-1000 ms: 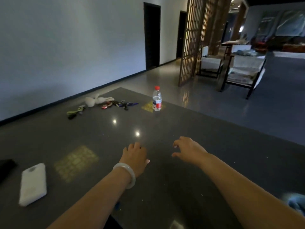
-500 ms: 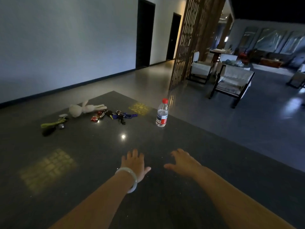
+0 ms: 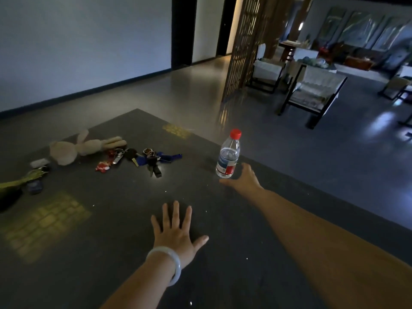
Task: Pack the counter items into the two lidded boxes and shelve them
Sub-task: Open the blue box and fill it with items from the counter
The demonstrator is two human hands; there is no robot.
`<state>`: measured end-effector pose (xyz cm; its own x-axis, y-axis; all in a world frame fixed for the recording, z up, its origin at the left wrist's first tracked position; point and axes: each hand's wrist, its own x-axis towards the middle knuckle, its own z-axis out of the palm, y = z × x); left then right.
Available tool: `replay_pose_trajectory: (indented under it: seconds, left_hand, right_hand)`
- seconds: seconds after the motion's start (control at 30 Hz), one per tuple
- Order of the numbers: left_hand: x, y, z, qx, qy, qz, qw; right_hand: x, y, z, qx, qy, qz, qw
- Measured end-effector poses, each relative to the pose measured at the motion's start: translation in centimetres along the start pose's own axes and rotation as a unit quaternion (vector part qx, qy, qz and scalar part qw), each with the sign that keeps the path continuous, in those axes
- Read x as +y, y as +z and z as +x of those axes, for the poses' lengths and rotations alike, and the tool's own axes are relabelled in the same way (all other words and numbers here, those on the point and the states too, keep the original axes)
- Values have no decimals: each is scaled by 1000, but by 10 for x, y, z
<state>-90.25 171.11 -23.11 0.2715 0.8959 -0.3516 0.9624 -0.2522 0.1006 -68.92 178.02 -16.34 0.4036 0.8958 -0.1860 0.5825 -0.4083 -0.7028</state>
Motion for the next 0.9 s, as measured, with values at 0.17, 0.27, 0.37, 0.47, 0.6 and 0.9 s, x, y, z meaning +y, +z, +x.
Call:
replay_pose_trajectory:
  seconds: [0.17,0.27,0.37,0.47,0.6,0.9]
  left_hand:
    - [1,-1,5,-28,0,7,1000]
    - [0,-2,5,-30,3,15,999]
    - [0,0,5,-26,0,19,999]
    - [-1,5,8,-20,-3,11,1000]
    - [-3,9,11,-8,-6,10,1000]
    - [21,-5,-35,57,37,-22,997]
  right_hand:
    - [-9,29,47,42,20,215,975]
    - [-14,36,55,82,31,266,960]
    - [-12,34,52,95,33,248,963]
    - [-4,30,34,76,12,222,972]
    - [15,20,-1,46,-5,225,973]
    - [71,-46,-107,-3,3,144,990]
